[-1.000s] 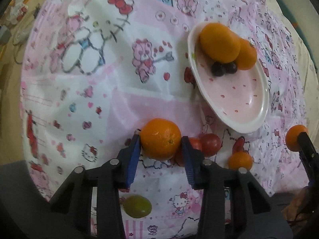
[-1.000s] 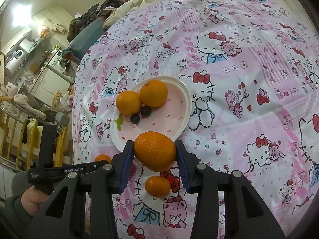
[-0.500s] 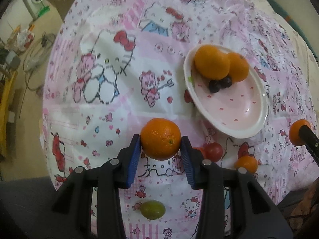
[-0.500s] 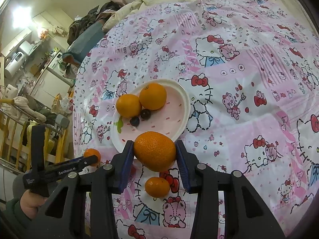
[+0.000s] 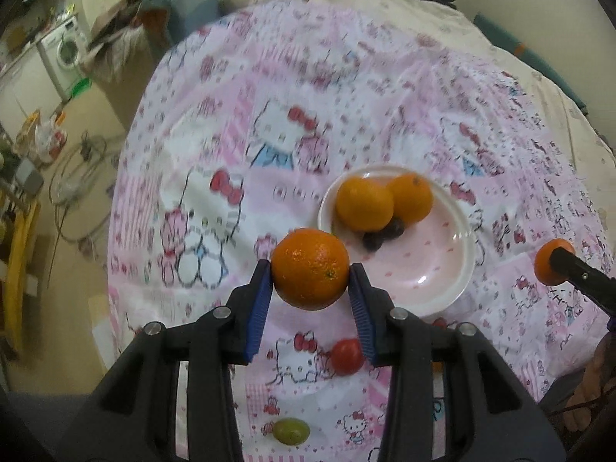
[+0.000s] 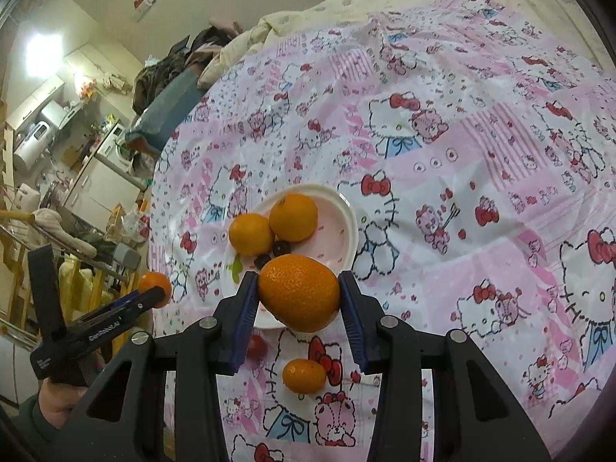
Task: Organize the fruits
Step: 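Carry the orange and the mandarin over the white plate with both grippers, then lower both fruits onto the plate and open both grippers, then move both grippers back toward the remaining fruit on the cloth, then grasp a mandarin with the right gripper while the left gripper grasps a red tomato, then carry the mandarin and the red tomato over the plate with both grippers, then lower the mandarin and tomato onto the plate and open both grippers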
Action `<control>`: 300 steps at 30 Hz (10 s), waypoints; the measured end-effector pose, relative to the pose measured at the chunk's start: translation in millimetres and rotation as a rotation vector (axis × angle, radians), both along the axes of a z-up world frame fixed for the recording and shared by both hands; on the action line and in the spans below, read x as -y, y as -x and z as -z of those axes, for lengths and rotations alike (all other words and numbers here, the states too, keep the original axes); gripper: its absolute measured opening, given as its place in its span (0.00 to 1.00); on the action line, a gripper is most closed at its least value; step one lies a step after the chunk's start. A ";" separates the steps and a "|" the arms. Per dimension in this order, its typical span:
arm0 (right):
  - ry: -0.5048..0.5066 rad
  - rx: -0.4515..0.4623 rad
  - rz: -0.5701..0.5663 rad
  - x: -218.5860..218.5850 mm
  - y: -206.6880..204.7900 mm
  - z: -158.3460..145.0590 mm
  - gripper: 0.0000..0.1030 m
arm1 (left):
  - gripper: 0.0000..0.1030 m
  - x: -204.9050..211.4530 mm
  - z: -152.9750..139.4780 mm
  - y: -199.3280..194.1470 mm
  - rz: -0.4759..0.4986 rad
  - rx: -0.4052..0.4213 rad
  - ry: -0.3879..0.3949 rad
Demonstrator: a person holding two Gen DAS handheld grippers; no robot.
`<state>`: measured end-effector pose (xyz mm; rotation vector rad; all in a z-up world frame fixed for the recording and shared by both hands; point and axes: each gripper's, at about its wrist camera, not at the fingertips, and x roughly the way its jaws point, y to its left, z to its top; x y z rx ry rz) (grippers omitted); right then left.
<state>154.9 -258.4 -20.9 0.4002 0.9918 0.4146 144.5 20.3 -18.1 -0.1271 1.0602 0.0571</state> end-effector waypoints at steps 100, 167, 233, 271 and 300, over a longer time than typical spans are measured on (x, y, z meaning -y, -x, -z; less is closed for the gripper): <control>0.193 -0.021 -0.111 -32.4 -96.0 27.6 0.72 | 0.80 39.4 45.8 -59.8 0.157 -0.079 -0.034; 0.209 -0.353 -0.303 -80.5 7.8 109.2 0.44 | 0.80 -10.5 48.9 16.8 -0.014 -0.174 0.058; -0.149 -0.083 -0.003 18.0 -3.4 7.6 0.41 | 0.26 -2.5 -0.3 11.9 0.027 0.017 0.040; -0.084 -0.177 -0.072 1.9 -94.6 45.8 0.42 | 0.26 55.0 19.7 -76.3 0.203 0.001 0.004; -0.056 -0.168 -0.080 -14.8 -114.3 58.0 0.74 | 0.27 89.3 52.1 -82.5 0.284 -0.060 -0.024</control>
